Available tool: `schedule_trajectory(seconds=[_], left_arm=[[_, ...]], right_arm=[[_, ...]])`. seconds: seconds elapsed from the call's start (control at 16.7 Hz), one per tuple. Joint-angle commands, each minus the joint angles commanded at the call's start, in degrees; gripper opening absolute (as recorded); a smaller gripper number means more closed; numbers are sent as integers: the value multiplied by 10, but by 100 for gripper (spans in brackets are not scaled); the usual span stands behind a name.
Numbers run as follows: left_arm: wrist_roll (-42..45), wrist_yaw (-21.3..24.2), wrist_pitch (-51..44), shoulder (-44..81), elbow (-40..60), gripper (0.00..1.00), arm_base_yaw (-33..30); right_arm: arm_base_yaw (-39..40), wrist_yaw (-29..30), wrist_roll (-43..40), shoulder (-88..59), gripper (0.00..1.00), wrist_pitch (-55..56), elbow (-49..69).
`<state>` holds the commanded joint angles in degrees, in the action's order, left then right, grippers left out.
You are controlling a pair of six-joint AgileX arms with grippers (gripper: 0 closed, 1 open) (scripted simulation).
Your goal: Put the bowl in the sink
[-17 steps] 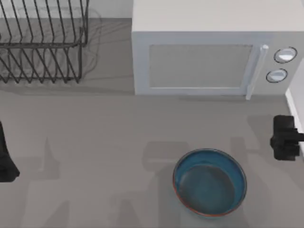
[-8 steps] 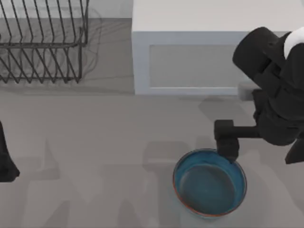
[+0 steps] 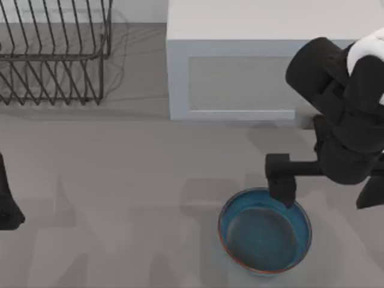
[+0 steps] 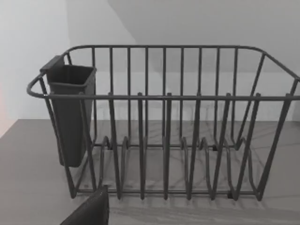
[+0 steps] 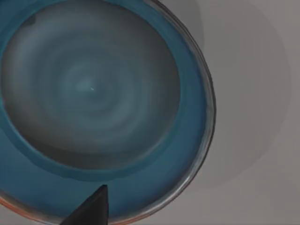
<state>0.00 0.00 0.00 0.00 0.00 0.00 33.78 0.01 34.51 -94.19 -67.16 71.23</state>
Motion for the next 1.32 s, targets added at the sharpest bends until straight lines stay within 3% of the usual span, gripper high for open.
schedule_trajectory(seconds=[0.48,0.84,1.32], left_arm=[[0,0,0,0,0,100,0],[0,0,0,0,0,100,0],[0,0,0,0,0,100,0]], right_arm=[[3,0,3,-63,100,197,-127],[4,0,4,-72,100,220,-147],[4,0,4,-72,40,220,-147]])
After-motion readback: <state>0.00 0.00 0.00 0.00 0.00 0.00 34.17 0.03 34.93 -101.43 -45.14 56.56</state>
